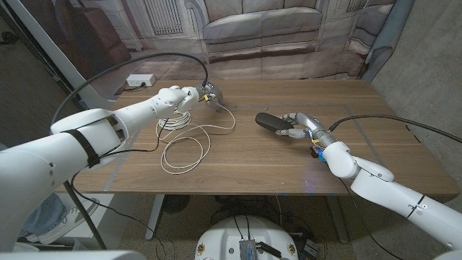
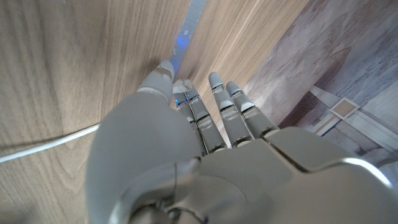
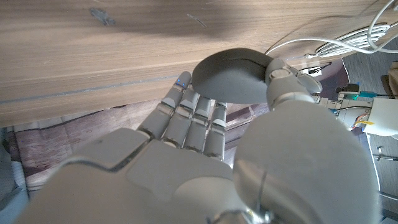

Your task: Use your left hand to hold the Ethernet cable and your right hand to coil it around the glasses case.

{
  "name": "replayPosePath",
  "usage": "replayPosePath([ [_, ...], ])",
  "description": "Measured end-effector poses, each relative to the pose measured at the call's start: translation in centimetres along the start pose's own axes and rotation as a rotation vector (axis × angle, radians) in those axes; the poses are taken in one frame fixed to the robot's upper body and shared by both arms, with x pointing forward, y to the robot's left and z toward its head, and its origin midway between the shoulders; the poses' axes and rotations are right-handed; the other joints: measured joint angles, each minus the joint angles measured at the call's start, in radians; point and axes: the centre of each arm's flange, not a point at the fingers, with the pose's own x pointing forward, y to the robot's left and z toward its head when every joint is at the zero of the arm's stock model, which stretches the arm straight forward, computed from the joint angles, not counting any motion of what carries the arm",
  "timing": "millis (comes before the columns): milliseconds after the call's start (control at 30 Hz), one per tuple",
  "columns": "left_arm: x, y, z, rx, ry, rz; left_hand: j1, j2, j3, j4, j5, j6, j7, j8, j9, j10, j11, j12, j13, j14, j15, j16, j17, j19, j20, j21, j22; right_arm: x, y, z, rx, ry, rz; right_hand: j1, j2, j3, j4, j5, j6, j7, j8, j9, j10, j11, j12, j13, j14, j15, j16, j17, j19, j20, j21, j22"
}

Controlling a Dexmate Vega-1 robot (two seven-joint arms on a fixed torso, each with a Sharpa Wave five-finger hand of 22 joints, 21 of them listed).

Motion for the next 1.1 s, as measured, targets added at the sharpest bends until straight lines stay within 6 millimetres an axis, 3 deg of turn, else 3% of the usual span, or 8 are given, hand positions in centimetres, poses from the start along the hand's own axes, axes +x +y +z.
replayPosePath([
  [433,0.4,-0.13,0.53,-0.011,-0.008,0.024,0.017,0.017,0.015,-0.004,0.0,0.046,0.004,0.008,0.0,0.041,-0.006,0.0,-0.001,0.042,-0.008,0.0,-0.002,0.025,-0.003,0.0,0.0,-0.15,0.0,0.05,-0.002,0.005,-0.003,-0.001,0.001,0.0,0.0,0.0,0.0,0.0,0.0,0.001,0.0,0.0,-0.005,0.0,0.0,0.0,0.0,0.0,0.0,0.0,0.0,0.0],
  [700,0.54,-0.24,0.78,-0.018,-0.011,0.03,0.021,0.021,0.026,-0.001,-0.004,0.06,0.01,0.007,0.0,0.067,-0.005,0.0,-0.003,0.076,-0.017,0.0,-0.001,0.075,-0.003,0.008,0.003,-0.16,-0.03,0.01,-0.003,0.007,-0.003,-0.002,0.002,0.0,0.0,0.0,0.0,0.0,-0.001,0.001,0.001,-0.001,-0.007,0.001,0.0,0.0,0.0,0.0,0.0,0.0,0.0,0.0],
  [1100,0.62,-0.25,0.86,-0.026,-0.004,0.045,0.033,0.033,0.05,0.0,-0.004,0.155,0.01,0.021,-0.003,0.163,-0.012,0.007,-0.002,0.182,-0.046,0.006,0.001,0.145,-0.008,0.022,0.003,-0.04,-0.14,-0.16,-0.009,0.009,0.004,-0.002,0.002,0.0,0.0,-0.003,0.0,0.0,-0.004,0.001,0.001,-0.001,-0.008,0.001,0.0,0.0,0.0,-0.001,0.0,0.0,0.0,0.0],
])
